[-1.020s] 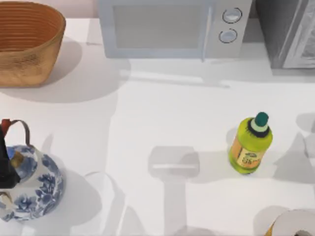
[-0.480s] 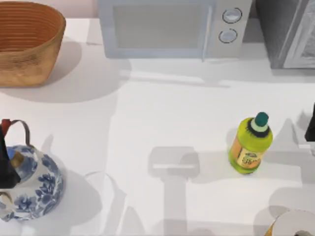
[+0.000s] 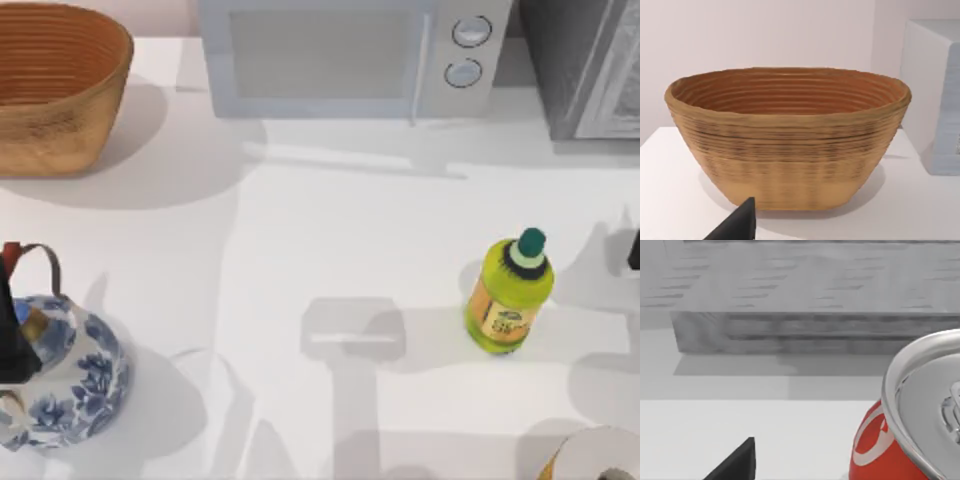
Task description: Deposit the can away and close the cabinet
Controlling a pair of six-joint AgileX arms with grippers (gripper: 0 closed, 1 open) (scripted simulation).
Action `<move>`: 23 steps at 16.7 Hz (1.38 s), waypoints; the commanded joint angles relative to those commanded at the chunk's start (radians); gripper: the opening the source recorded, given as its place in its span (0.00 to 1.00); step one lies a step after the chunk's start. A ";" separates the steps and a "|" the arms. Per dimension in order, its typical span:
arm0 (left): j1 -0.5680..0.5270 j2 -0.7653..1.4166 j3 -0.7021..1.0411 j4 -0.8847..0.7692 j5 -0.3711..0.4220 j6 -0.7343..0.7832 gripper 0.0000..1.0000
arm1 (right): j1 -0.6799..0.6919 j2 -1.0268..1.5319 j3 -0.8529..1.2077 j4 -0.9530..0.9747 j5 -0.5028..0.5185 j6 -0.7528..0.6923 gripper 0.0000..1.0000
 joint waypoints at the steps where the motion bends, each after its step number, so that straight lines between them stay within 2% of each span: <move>1: 0.000 0.000 0.000 0.000 0.000 0.000 1.00 | 0.000 0.000 0.000 0.000 0.000 0.000 1.00; 14: 0.000 0.000 0.000 0.000 0.000 0.000 1.00 | 0.000 0.000 0.000 0.000 0.000 0.000 0.02; 23: 0.000 0.000 0.000 0.000 0.000 0.000 1.00 | 0.000 -0.001 -0.001 0.000 0.000 0.001 0.00</move>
